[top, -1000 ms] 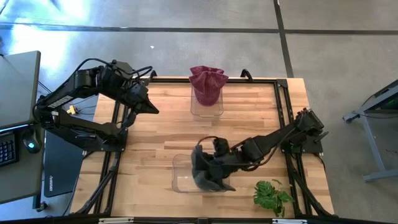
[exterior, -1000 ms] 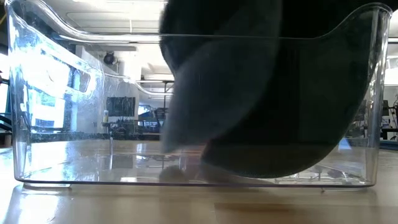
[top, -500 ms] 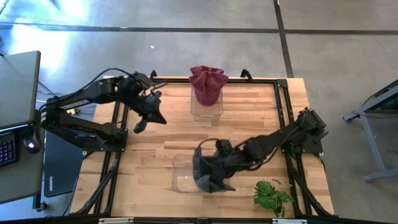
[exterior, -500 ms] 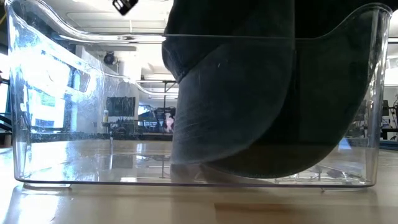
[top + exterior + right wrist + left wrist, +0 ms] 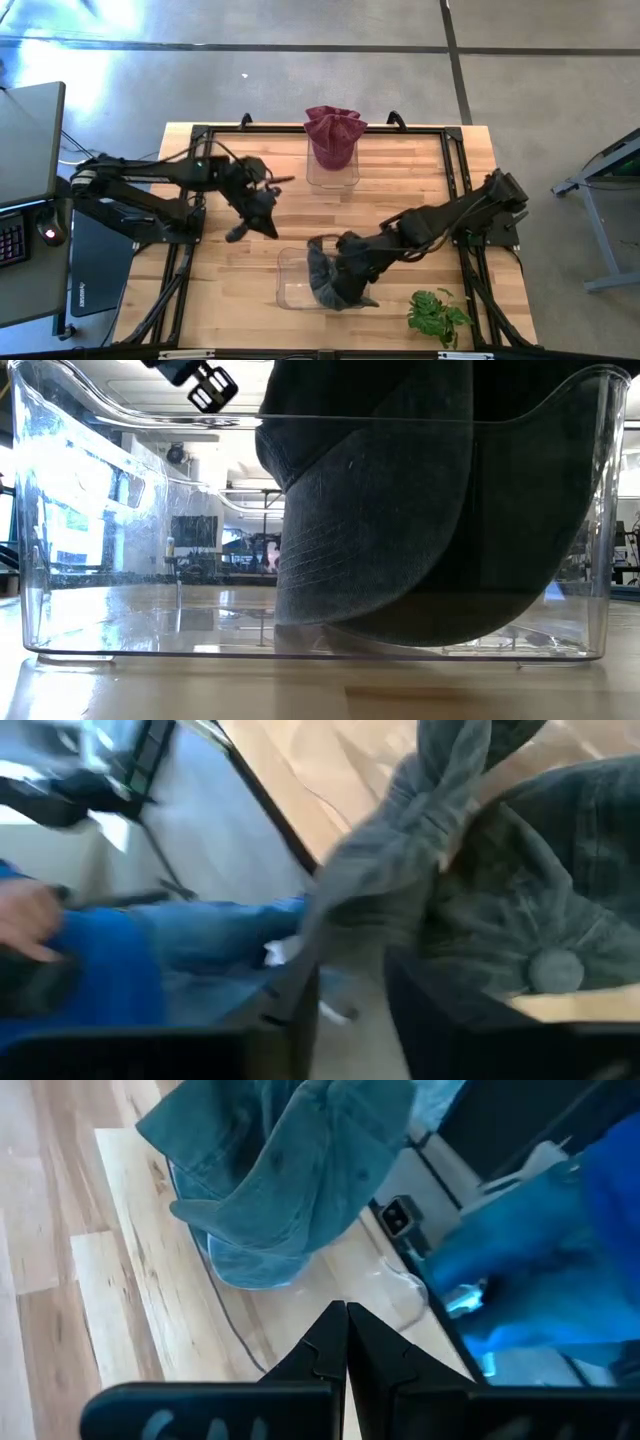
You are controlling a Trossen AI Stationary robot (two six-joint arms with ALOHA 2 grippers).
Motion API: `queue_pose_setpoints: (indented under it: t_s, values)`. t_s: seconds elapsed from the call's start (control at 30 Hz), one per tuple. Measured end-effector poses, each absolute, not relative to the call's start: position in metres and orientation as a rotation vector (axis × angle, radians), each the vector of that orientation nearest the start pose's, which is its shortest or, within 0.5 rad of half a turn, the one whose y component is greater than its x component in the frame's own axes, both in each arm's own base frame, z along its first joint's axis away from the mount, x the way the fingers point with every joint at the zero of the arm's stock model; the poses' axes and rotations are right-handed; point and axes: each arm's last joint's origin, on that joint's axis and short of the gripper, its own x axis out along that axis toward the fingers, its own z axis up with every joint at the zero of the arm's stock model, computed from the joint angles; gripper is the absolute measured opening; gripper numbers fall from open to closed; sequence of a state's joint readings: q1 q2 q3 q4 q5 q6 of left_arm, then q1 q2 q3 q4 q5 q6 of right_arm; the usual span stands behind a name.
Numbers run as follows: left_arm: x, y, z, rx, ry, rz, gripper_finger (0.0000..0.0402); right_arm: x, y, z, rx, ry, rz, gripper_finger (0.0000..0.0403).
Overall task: Pick & Place hat
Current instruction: Put the black cap into the bottom transparent bin
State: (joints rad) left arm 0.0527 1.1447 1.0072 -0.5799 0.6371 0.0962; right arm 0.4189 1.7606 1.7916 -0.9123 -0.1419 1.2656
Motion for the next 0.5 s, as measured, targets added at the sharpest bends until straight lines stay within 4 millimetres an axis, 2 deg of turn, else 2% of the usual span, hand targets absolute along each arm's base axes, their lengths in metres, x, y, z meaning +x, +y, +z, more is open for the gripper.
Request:
queue_pose_setpoints:
  t_s: [0.17, 0.37, 0.5]
  values:
    - [0.259, -0.028, 0.291, -0.205, 0.68, -0.499, 0.0003, 0.341, 0.168, 0.348, 0.859, 1.066, -0.047, 0.0014]
    - [0.289, -0.056, 0.271, -0.308, 0.677, -0.398, 0.0003, 0.33, 0.186, 0.344, 0.678, 1.052, -0.035, 0.002]
    - [0.301, -0.069, 0.256, -0.357, 0.699, -0.308, 0.0003, 0.326, 0.197, 0.324, 0.568, 1.037, -0.009, 0.0003]
